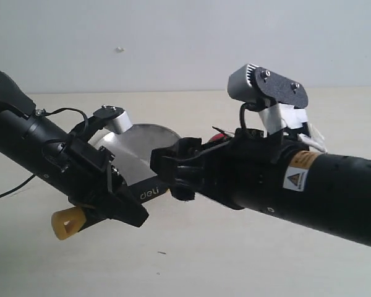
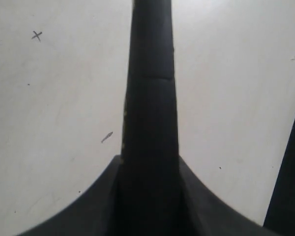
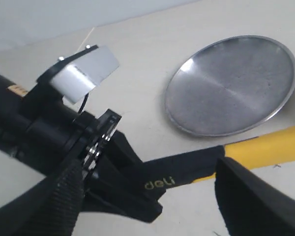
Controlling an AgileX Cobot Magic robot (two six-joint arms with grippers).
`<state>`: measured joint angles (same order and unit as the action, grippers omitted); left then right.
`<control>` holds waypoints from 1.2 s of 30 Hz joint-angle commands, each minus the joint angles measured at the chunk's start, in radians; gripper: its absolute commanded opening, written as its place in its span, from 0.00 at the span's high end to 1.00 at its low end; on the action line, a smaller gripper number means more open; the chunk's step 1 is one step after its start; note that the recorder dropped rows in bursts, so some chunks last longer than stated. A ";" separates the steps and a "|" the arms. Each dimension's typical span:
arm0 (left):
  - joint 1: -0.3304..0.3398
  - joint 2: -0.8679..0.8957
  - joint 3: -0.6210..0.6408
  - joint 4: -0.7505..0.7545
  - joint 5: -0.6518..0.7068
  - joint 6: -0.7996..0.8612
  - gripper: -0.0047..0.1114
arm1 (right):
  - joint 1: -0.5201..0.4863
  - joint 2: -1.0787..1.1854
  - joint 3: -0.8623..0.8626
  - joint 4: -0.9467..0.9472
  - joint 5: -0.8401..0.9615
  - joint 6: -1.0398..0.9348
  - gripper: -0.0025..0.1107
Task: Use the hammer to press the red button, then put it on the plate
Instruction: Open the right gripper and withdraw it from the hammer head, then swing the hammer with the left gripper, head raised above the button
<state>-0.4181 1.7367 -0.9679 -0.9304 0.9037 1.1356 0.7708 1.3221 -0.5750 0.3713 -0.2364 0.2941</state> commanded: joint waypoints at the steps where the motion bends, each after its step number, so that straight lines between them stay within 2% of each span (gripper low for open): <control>1: -0.001 -0.027 -0.014 -0.049 -0.019 0.008 0.96 | 0.000 -0.181 0.011 -0.016 0.269 -0.197 0.35; 2: -0.001 -0.035 -0.014 -0.049 -0.022 0.008 0.96 | 0.002 -0.220 0.028 -0.016 0.291 -0.208 0.37; 4: -0.001 -0.061 -0.014 -0.049 -0.022 0.008 0.96 | 0.002 -0.321 0.096 -0.016 0.298 -0.217 0.51; 10: -0.001 -0.133 -0.014 -0.049 -0.058 -0.044 0.96 | 0.002 -0.632 0.291 -0.016 0.271 -0.251 0.97; 18: -0.001 -0.167 -0.014 -0.076 -0.104 -0.100 0.96 | 0.002 -1.059 0.379 -0.012 0.317 -0.243 0.98; 22: -0.001 -0.167 -0.014 -0.107 -0.109 -0.100 0.96 | 0.002 -1.191 0.424 -0.015 0.317 -0.249 0.98; 27: -0.001 -0.167 -0.014 -0.146 -0.123 -0.098 0.96 | 0.000 -1.265 0.498 -0.042 0.285 -0.252 0.98; 31: -0.001 -0.167 -0.014 -0.159 -0.125 -0.098 0.96 | 0.000 -1.276 0.563 -0.042 0.169 -0.263 0.98; 36: -0.003 -0.167 -0.012 -0.172 -0.125 -0.098 0.96 | 0.000 -1.276 0.575 -0.029 0.125 -0.412 0.98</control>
<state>-0.4181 1.5927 -0.9679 -1.0290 0.7945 1.0303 0.7708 0.0534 -0.0042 0.3413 -0.0783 -0.0390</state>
